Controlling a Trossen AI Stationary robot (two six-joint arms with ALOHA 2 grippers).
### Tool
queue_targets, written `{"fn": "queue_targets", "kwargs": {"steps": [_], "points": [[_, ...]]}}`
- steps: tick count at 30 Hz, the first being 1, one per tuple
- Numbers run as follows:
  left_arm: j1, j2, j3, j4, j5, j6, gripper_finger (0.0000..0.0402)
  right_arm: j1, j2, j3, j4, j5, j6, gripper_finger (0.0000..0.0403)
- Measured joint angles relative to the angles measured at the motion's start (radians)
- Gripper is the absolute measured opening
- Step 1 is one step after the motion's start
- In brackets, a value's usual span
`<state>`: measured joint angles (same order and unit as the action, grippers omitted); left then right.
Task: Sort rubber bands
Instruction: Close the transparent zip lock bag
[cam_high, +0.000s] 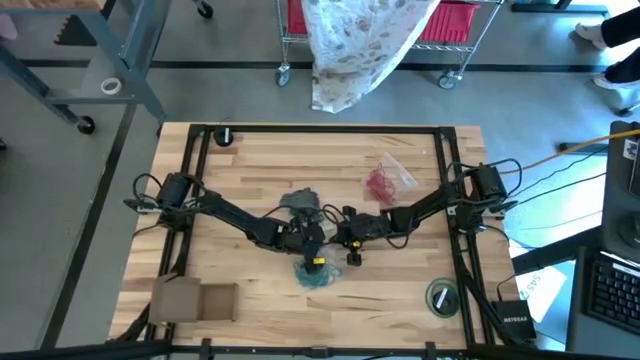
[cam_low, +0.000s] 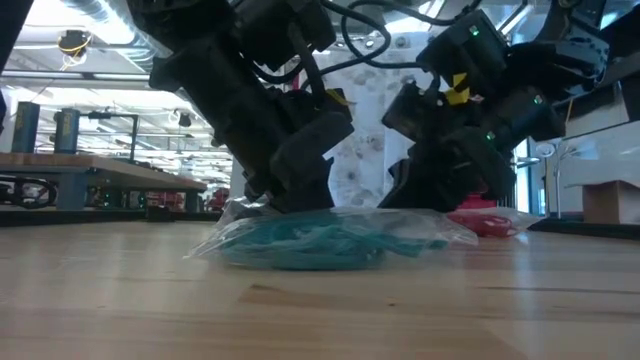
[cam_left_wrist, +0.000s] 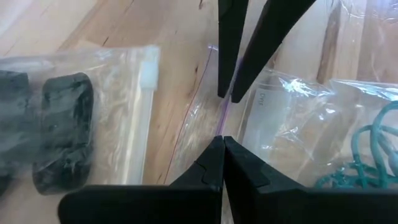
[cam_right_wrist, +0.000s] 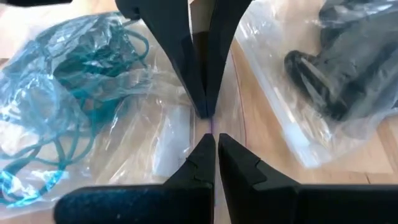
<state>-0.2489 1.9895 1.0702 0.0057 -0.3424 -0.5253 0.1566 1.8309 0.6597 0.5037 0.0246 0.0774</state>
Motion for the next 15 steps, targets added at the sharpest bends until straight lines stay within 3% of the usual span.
{"fn": "queue_targets", "kwargs": {"steps": [15], "points": [[0.001, 0.0, 0.0, 0.003, -0.001, 0.003, 0.0001, 0.001, 0.038, 0.002, 0.002, 0.008, 0.003, 0.0014]]}}
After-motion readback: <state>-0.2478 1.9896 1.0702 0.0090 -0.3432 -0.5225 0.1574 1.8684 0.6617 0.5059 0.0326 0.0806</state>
